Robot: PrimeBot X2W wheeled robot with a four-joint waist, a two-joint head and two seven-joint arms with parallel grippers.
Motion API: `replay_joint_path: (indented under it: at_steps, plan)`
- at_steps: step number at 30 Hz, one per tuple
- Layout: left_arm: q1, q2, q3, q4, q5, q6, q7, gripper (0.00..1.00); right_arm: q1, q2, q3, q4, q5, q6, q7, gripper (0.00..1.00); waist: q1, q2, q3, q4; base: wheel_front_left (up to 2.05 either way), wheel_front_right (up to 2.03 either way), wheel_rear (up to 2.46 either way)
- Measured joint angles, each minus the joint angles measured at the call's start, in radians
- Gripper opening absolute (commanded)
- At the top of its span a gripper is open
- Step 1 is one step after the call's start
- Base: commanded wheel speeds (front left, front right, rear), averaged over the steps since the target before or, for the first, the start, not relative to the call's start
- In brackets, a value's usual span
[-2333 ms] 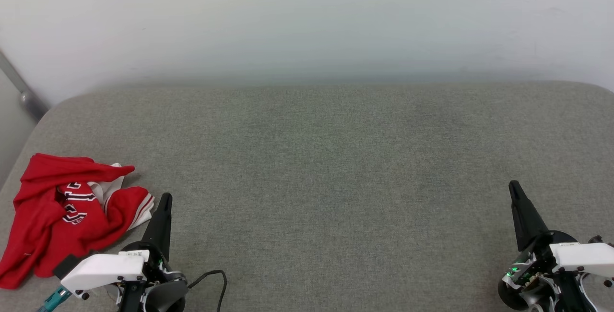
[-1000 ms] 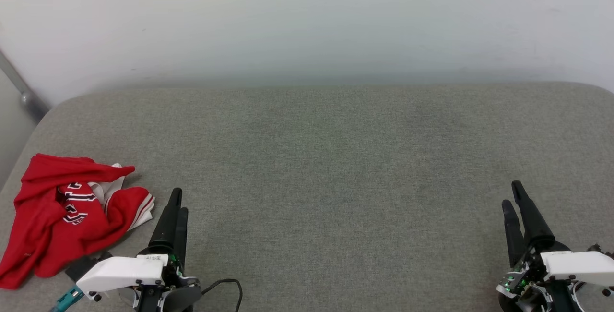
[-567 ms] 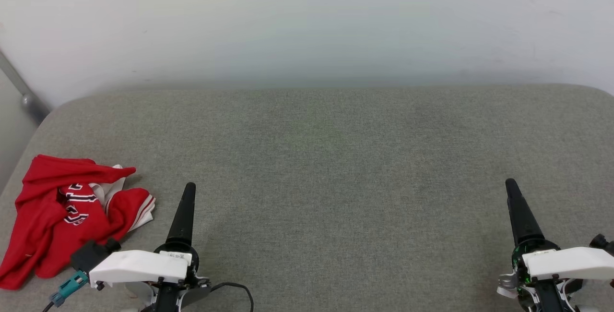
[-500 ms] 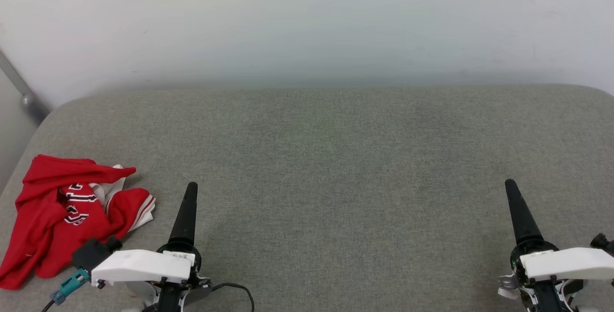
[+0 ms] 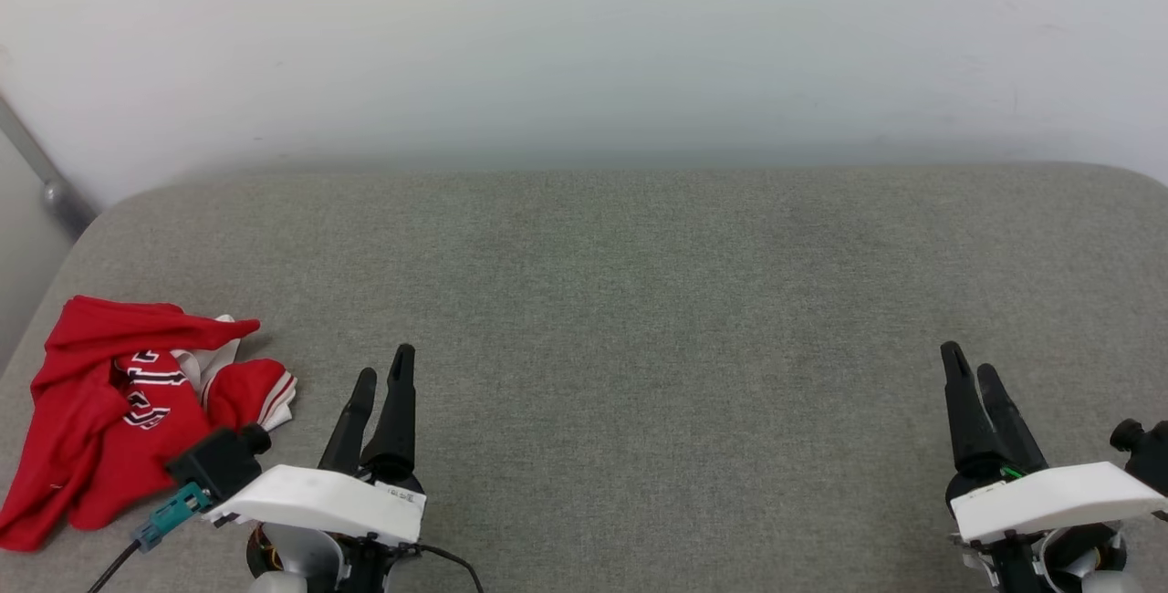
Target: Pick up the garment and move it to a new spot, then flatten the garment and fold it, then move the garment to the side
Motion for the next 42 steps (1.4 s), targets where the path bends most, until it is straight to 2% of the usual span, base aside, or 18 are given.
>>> replay_joint_path:
  at_steps: [12,20,31,42]
  plan:
    - [-0.005,0.01,-0.039,0.003,0.221,0.021,-0.039,1.0,0.011,0.002,0.01,-0.031,-0.221,0.0,-0.003,1.0,0.0,0.0,-0.004,0.0,0.0,0.0,0.0]
    - [-0.007,0.024,-0.066,0.003,0.336,0.051,-0.061,1.0,0.02,0.004,0.019,-0.05,-0.335,0.0,-0.001,1.0,0.0,0.0,-0.007,0.001,0.0,0.0,0.0]
    - [-0.017,0.042,-0.102,0.006,0.462,0.083,-0.089,1.0,0.032,0.004,0.019,-0.075,-0.474,0.0,0.003,1.0,0.0,0.0,-0.013,0.003,0.0,0.0,0.0]
    - [-0.024,0.05,-0.125,0.026,0.554,0.108,-0.117,1.0,0.043,0.005,0.017,-0.086,-0.565,0.0,0.016,1.0,0.0001,0.0,-0.017,0.003,0.0,0.0,0.0]
